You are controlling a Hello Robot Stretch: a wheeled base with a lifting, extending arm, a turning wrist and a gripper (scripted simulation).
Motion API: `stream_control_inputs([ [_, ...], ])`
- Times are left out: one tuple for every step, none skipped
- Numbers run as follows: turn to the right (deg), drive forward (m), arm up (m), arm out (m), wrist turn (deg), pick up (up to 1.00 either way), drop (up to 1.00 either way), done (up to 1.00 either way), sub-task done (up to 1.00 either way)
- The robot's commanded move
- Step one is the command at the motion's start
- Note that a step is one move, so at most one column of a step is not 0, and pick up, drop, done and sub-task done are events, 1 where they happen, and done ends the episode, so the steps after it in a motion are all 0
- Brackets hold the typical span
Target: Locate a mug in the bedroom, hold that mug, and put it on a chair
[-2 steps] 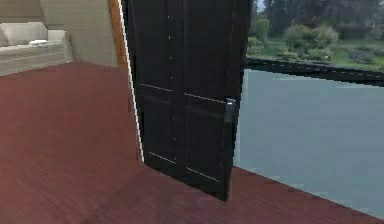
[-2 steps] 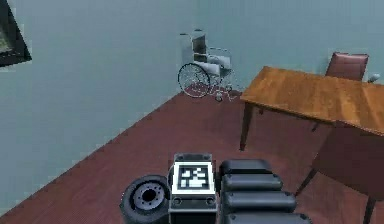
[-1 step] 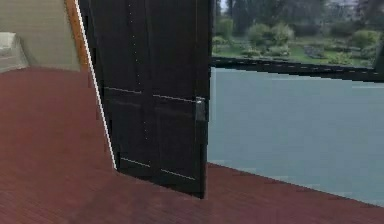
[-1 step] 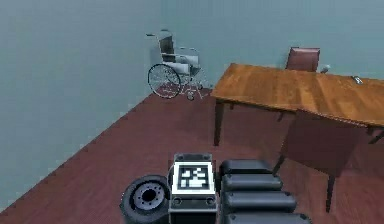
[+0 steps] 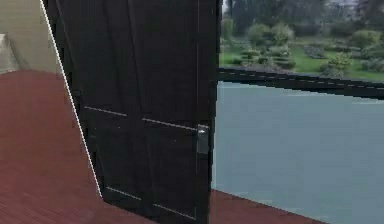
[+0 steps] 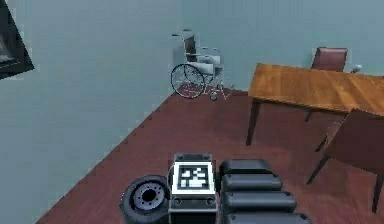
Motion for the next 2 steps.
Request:
stream_control_inputs([
  [-45.0, 0.0, 0.0, 0.0, 0.0, 0.0, 0.0, 0.0, 0.0],
  [-45.0, 0.0, 0.0, 0.0, 0.0, 0.0, 0.0, 0.0, 0.0],
])
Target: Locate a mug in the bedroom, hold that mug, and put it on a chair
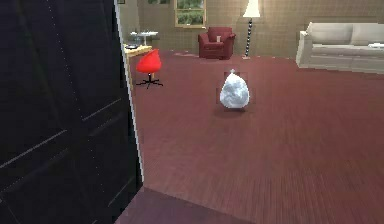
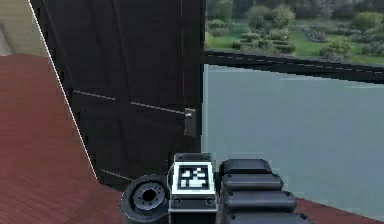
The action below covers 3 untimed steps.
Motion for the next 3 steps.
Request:
stream_control_inputs([
  [0.0, 0.5, 0.0, 0.0, 0.0, 0.0, 0.0, 0.0, 0.0],
  [9.0, 0.0, 0.0, 0.0, 0.0, 0.0, 0.0, 0.0, 0.0],
  [0.0, 1.0, 0.0, 0.0, 0.0, 0.0, 0.0, 0.0, 0.0],
])
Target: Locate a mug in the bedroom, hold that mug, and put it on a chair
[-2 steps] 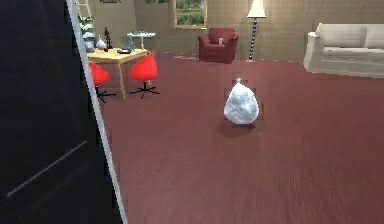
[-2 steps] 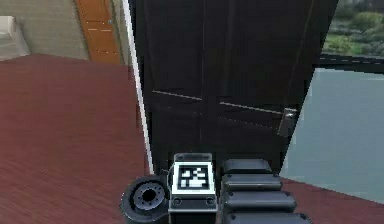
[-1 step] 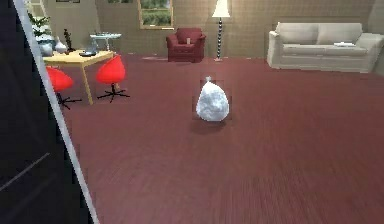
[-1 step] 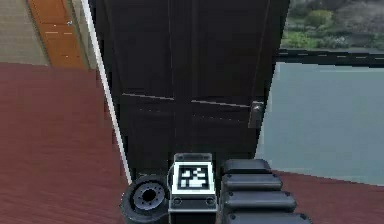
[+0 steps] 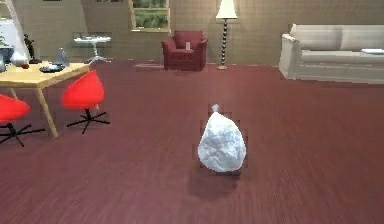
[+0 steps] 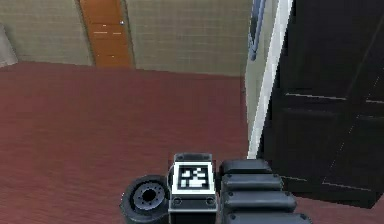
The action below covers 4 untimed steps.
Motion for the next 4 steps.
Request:
stream_control_inputs([
  [6.0, 0.0, 0.0, 0.0, 0.0, 0.0, 0.0, 0.0, 0.0],
  [0.0, 0.05, 0.0, 0.0, 0.0, 0.0, 0.0, 0.0, 0.0],
  [-39.0, 0.0, 0.0, 0.0, 0.0, 0.0, 0.0, 0.0, 0.0],
  [0.0, 1.0, 0.0, 0.0, 0.0, 0.0, 0.0, 0.0, 0.0],
])
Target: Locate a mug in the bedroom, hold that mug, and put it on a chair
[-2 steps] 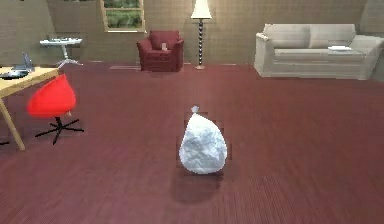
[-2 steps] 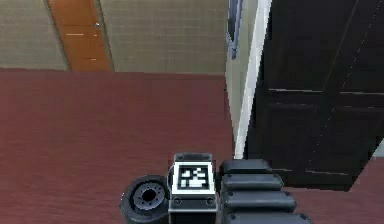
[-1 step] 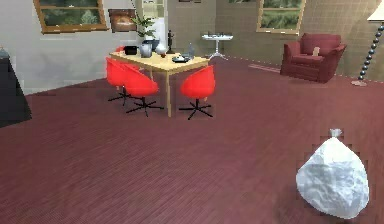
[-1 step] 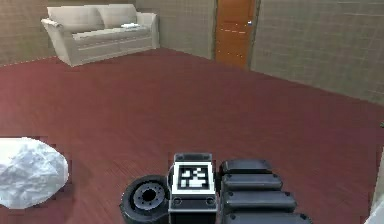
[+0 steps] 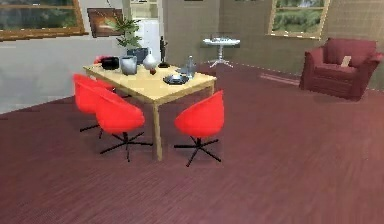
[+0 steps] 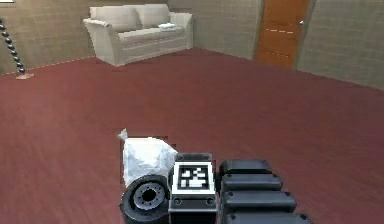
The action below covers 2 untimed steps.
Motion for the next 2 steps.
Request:
stream_control_inputs([
  [-3.0, 0.0, 0.0, 0.0, 0.0, 0.0, 0.0, 0.0, 0.0],
  [0.0, 1.0, 0.0, 0.0, 0.0, 0.0, 0.0, 0.0, 0.0],
])
